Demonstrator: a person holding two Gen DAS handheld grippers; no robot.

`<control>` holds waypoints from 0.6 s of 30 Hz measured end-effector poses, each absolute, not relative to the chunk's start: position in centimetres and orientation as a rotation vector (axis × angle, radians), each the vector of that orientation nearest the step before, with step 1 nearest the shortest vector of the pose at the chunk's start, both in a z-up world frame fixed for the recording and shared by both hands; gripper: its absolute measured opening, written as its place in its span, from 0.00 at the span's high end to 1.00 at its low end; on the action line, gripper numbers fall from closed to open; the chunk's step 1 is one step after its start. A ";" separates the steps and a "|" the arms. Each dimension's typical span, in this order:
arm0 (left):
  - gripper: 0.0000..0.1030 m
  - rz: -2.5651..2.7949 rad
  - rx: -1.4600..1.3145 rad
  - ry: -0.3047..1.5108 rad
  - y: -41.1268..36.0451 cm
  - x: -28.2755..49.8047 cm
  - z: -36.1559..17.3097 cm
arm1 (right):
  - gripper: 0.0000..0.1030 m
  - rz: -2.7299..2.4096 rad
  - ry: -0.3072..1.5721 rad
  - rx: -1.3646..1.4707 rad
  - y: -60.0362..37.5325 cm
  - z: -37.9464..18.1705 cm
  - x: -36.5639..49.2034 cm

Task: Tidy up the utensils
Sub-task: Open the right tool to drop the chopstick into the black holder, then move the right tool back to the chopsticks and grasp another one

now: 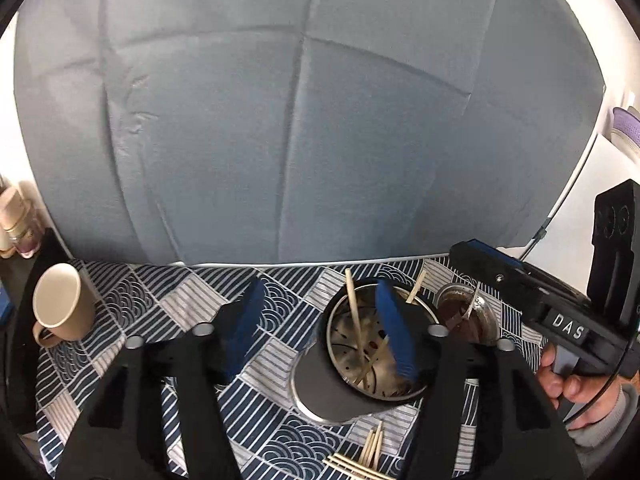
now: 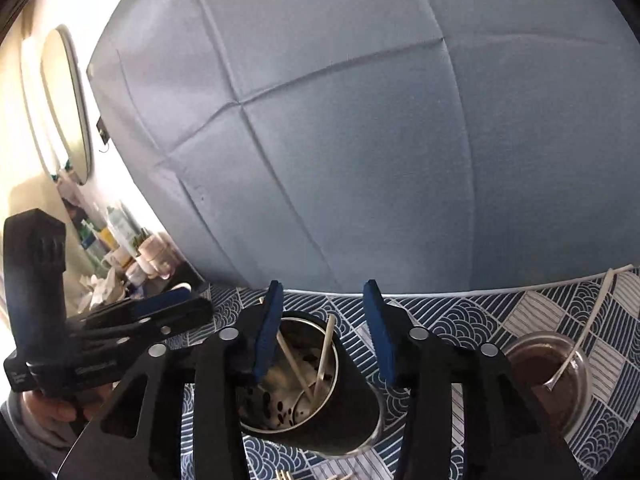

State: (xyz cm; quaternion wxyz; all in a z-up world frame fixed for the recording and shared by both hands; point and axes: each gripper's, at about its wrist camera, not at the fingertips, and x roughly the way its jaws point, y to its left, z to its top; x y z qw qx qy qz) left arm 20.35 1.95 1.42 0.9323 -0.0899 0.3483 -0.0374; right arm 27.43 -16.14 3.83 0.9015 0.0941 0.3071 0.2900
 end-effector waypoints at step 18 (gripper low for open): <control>0.12 0.059 -0.230 0.822 4.8 15.3 -1.4 | 0.22 0.617 0.673 0.146 -16.5 4.1 23.8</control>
